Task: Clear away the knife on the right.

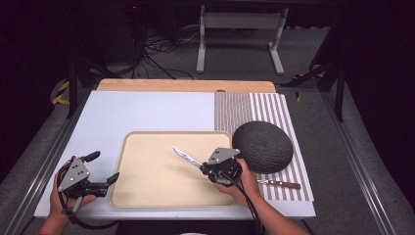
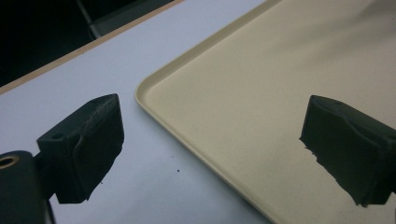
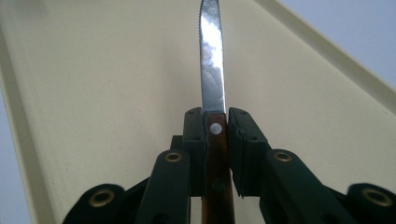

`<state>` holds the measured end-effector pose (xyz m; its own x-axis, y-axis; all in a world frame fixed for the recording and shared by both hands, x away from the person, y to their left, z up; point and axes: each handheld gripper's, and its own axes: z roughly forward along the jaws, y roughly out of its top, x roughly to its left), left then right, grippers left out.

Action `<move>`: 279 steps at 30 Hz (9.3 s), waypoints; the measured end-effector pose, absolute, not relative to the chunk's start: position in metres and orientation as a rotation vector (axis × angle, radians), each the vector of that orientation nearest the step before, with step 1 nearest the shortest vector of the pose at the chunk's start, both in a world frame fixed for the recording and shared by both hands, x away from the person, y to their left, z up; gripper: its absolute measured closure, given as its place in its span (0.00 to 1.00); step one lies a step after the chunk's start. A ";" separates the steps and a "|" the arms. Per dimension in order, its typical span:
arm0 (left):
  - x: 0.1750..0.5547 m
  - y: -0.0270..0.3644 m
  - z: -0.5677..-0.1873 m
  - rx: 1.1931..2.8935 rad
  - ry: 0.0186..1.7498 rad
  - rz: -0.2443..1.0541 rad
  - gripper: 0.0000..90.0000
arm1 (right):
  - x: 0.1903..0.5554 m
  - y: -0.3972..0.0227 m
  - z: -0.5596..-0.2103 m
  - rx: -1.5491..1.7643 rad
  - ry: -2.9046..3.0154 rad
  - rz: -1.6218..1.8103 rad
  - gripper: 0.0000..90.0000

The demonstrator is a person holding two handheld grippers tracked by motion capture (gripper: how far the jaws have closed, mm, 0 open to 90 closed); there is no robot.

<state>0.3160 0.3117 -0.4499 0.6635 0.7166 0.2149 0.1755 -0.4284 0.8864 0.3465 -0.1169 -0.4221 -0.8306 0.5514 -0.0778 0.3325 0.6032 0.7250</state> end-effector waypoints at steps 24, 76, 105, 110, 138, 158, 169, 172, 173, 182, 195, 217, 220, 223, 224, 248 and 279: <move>0.316 0.312 -0.450 1.959 0.700 0.737 0.08 | 0.345 -0.112 -0.437 0.684 2.644 0.991 0.67; 0.318 0.310 -0.452 1.977 0.706 0.717 0.08 | 0.372 -0.105 -0.447 0.521 2.685 0.929 1.00; 0.318 0.308 -0.453 1.993 0.699 0.724 0.08 | 0.371 -0.144 -0.439 0.693 2.532 0.947 0.81; 0.318 0.308 -0.453 1.997 0.704 0.714 0.08 | 0.382 -0.144 -0.441 0.745 2.480 0.928 0.73; 0.319 0.309 -0.452 1.988 0.713 0.711 0.08 | 0.364 -0.145 -0.442 0.792 2.558 0.866 0.74; 0.320 0.308 -0.453 1.996 0.716 0.702 0.09 | 0.365 -0.143 -0.446 0.680 2.572 0.874 1.00; 0.320 0.307 -0.452 1.989 0.701 0.696 0.09 | 0.369 -0.156 -0.446 0.731 2.559 0.866 1.00; 0.321 0.307 -0.452 1.986 0.692 0.695 0.09 | 0.370 -0.161 -0.446 0.734 2.563 0.885 1.00; 0.321 0.306 -0.452 1.987 0.693 0.693 0.09 | 0.370 -0.162 -0.446 0.725 2.563 0.891 1.00; 0.323 0.307 -0.452 1.988 0.685 0.696 0.09 | 0.373 -0.167 -0.446 0.718 2.565 0.885 0.98; 0.321 0.312 -0.450 1.973 0.684 0.713 0.09 | 0.371 -0.175 -0.437 0.695 2.499 0.946 0.94; 0.320 0.309 -0.449 1.970 0.674 0.723 0.09 | 0.366 -0.192 -0.414 0.678 2.317 1.116 0.79; 0.320 0.310 -0.449 1.972 0.673 0.726 0.09 | 0.365 -0.192 -0.412 0.673 2.291 1.126 0.75; 0.320 0.311 -0.449 1.971 0.676 0.729 0.09 | 0.364 -0.191 -0.410 0.657 2.279 1.129 0.72; 0.320 0.311 -0.449 1.972 0.676 0.722 0.09 | 0.363 -0.191 -0.410 0.655 2.283 1.132 0.72; 0.321 0.309 -0.449 1.991 0.670 0.724 0.08 | 0.361 -0.189 -0.406 0.662 2.217 1.132 0.24; 0.325 0.310 -0.452 1.992 0.663 0.707 0.08 | 0.344 -0.226 -0.386 0.661 2.155 1.058 0.21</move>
<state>0.3254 0.3098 -0.4516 0.6935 0.6861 0.2199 0.1760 -0.4573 0.8717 0.3441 -0.2263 -0.3858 -0.6685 0.6701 -0.3226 0.1545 0.5494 0.8212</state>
